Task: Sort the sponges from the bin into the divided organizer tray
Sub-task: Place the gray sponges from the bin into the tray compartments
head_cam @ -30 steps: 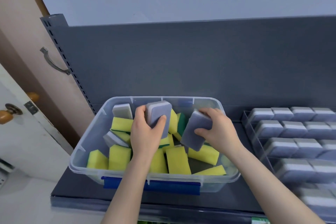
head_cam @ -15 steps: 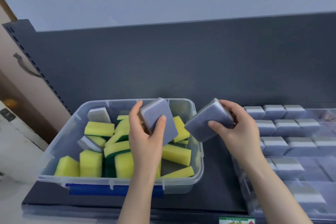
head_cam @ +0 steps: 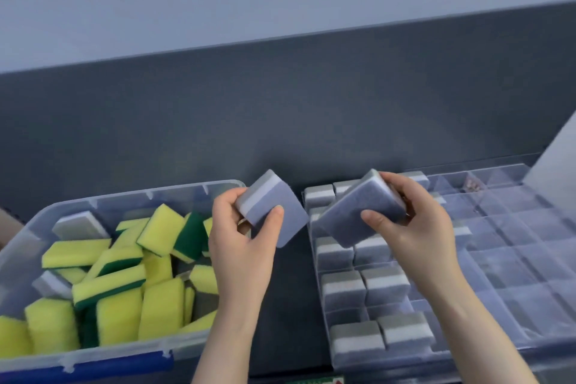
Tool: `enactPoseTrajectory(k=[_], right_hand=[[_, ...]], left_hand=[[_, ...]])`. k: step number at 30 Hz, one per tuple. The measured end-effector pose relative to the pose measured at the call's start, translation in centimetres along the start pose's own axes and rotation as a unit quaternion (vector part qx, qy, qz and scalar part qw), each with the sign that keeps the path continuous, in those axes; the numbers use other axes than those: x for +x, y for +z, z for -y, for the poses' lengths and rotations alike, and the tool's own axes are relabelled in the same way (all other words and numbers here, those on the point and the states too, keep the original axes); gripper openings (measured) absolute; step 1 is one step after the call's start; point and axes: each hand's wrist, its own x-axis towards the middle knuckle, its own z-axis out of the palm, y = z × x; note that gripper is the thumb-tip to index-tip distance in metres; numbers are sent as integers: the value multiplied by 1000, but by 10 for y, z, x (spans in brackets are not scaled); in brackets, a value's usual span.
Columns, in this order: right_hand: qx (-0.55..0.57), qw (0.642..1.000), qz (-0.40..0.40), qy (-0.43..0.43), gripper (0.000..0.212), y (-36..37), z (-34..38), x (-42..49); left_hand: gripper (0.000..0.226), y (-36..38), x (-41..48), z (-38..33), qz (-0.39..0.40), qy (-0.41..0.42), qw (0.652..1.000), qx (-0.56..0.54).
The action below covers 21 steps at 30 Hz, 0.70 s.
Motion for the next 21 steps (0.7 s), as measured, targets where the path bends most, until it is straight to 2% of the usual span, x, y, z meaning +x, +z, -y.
enactPoseTrajectory(k=[13,21], right_hand=[[-20,999,-18,30,54,-99,-54,11],[-22,999,13,48,57,-143,-82,14]], left_hand=[[49,86,-43,-34,119,-1,993,0],[40,113,-65,-38,200,-31,979,17]])
